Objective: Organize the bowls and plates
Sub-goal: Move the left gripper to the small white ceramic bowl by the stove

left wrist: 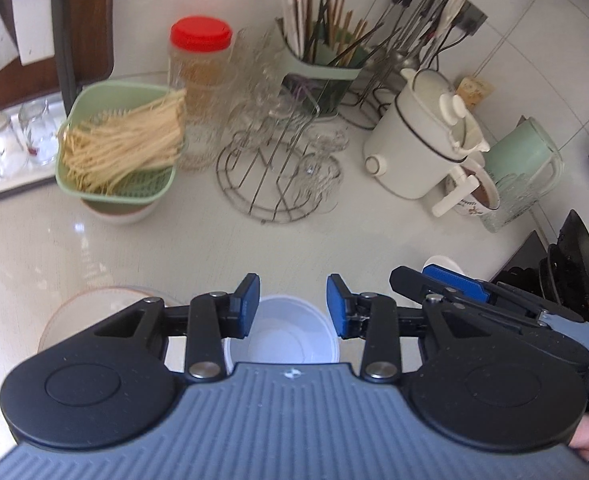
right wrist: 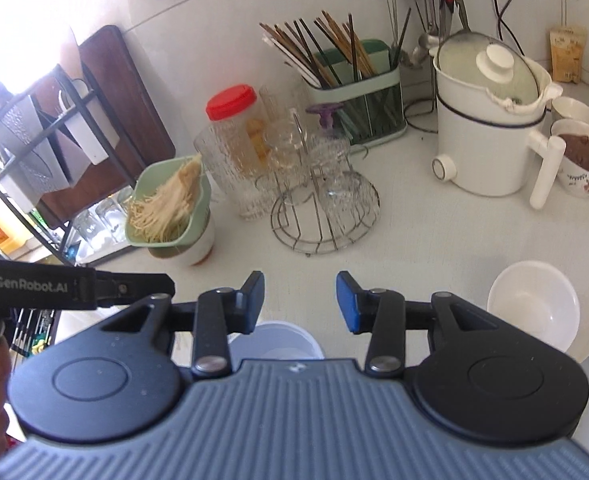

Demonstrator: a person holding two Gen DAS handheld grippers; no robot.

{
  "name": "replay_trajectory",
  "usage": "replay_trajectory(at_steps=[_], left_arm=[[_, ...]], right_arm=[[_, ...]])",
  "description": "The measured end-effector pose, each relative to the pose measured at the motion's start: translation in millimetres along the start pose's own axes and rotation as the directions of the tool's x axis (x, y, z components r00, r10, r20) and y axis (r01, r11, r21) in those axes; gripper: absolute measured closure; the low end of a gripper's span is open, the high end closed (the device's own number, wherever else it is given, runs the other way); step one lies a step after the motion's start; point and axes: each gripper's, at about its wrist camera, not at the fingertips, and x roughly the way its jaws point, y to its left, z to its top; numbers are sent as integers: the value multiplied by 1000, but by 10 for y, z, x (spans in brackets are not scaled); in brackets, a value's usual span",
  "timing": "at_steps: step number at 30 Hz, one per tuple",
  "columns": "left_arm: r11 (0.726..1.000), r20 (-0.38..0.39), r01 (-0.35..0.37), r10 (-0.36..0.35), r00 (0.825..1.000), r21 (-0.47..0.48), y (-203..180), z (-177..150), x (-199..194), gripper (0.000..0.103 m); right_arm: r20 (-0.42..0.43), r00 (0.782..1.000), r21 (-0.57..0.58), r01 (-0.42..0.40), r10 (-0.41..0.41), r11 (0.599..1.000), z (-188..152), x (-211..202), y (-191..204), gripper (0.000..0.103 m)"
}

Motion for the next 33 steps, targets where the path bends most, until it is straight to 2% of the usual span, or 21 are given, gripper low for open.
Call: replay_trajectory(at_steps=[13, 33], left_arm=[[997, 32, 27, -30, 999, 70, -126, 127, -33, 61], [986, 9, 80, -82, 997, 143, -614, 177, 284, 61]], right_arm=[[77, 996, -2, 48, -47, 999, 94, -142, -17, 60], [92, 987, 42, 131, -135, 990, 85, -308, -482, 60]])
